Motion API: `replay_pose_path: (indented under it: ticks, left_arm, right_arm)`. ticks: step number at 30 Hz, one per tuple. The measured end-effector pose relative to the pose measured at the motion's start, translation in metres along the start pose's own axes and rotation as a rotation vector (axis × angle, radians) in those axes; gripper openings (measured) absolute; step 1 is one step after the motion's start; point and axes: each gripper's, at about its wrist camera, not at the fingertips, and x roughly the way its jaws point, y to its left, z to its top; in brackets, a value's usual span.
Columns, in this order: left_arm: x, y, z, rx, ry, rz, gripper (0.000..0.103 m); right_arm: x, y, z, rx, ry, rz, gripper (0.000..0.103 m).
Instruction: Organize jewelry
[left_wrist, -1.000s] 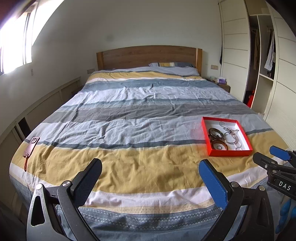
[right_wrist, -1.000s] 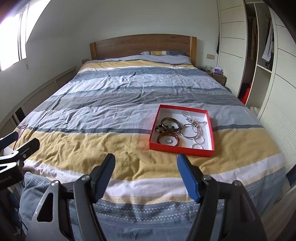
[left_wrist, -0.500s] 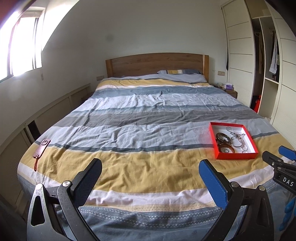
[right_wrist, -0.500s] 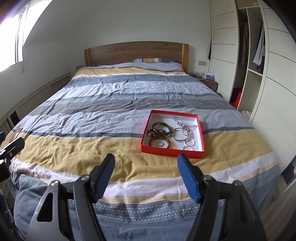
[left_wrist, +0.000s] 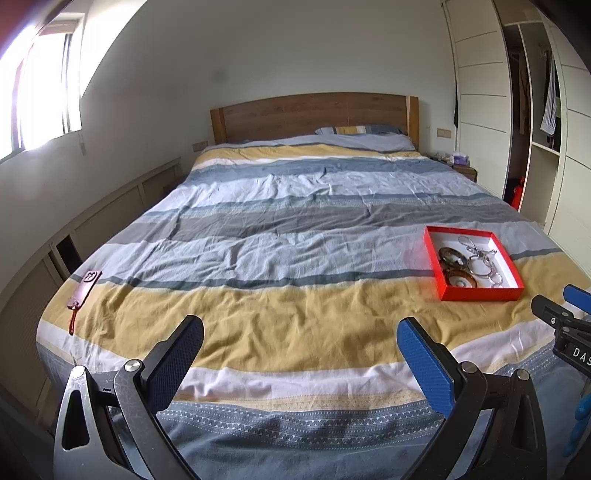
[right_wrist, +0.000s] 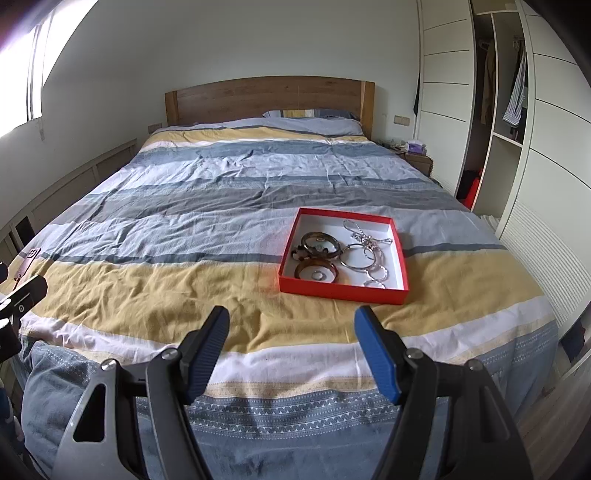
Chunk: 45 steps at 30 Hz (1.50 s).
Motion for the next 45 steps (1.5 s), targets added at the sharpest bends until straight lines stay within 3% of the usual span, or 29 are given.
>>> replay_pose_path:
  ticks: [45]
  left_arm:
    - [0.044,0.010,-0.029,-0.031,0.140,-0.042,0.102]
  right_arm:
    - [0.038,-0.002,-0.026,0.004,0.105,-0.015,0.069]
